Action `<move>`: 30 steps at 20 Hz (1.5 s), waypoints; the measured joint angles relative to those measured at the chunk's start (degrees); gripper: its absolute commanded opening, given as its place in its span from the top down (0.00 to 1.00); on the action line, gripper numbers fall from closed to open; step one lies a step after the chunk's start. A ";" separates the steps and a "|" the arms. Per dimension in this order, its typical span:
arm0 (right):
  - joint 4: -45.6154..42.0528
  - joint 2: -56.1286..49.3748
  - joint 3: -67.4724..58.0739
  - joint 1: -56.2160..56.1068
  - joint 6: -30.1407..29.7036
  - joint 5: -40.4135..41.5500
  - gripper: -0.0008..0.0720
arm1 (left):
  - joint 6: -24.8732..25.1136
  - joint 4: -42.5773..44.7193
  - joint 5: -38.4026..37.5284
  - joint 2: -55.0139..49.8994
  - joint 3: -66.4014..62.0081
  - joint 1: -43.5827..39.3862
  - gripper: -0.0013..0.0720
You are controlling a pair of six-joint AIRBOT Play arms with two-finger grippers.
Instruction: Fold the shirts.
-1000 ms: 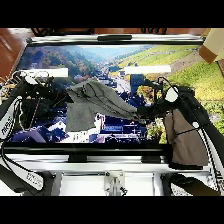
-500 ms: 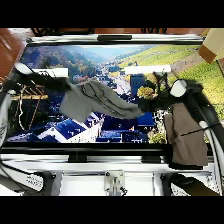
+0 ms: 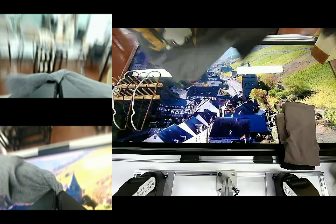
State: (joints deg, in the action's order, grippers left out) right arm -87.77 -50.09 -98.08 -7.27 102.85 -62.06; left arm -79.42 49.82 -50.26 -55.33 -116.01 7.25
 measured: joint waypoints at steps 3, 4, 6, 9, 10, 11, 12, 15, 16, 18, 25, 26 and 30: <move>-0.61 4.94 -1.97 0.44 -1.86 0.11 0.90 | -2.56 3.72 -0.76 8.55 1.11 0.15 0.94; -0.94 6.40 -2.29 0.52 -2.47 0.07 0.90 | -3.06 5.49 -1.60 10.60 1.27 0.20 0.94; -2.23 8.66 -2.69 0.63 -3.19 -1.66 0.90 | -4.68 9.07 -5.11 13.81 1.49 0.20 0.94; -3.74 10.71 -2.97 0.68 -3.76 -8.17 0.90 | -6.97 14.05 -14.34 15.91 1.86 0.20 0.94; -4.31 10.88 -3.04 0.70 -4.00 -11.47 0.90 | -7.30 14.93 -17.68 16.20 2.21 0.20 0.94; -4.72 10.62 -3.04 0.70 -4.20 -14.97 0.90 | -7.63 15.91 -20.98 16.31 2.93 0.20 0.94; -5.09 9.97 -3.02 0.70 -4.68 -18.88 0.90 | -7.89 16.59 -23.82 16.31 4.04 0.20 0.94; -6.01 6.25 -2.47 0.68 -5.92 -28.30 0.90 | -8.28 17.57 -29.88 16.57 10.51 0.20 0.94; -6.16 4.59 -1.53 0.68 -6.14 -30.16 0.90 | -8.33 17.97 -31.17 16.46 13.94 0.20 0.94; -6.34 0.52 2.64 0.68 -6.64 -31.76 0.90 | -8.35 18.40 -32.06 15.69 21.81 0.17 0.94; -4.87 -21.00 17.33 0.70 -6.49 -10.64 0.90 | -6.82 14.21 -13.94 -1.16 42.82 0.20 0.94; -4.22 -24.39 17.53 0.68 -6.19 -5.55 0.90 | -5.64 12.20 -10.40 -4.90 43.30 0.22 0.94; -2.99 -33.66 17.84 0.72 -3.93 14.95 0.90 | -0.52 3.69 2.69 -20.76 42.01 0.22 0.94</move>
State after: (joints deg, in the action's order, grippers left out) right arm -90.76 -83.74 -80.25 -6.55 98.91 -47.11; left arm -79.94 53.52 -47.57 -76.09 -74.00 7.46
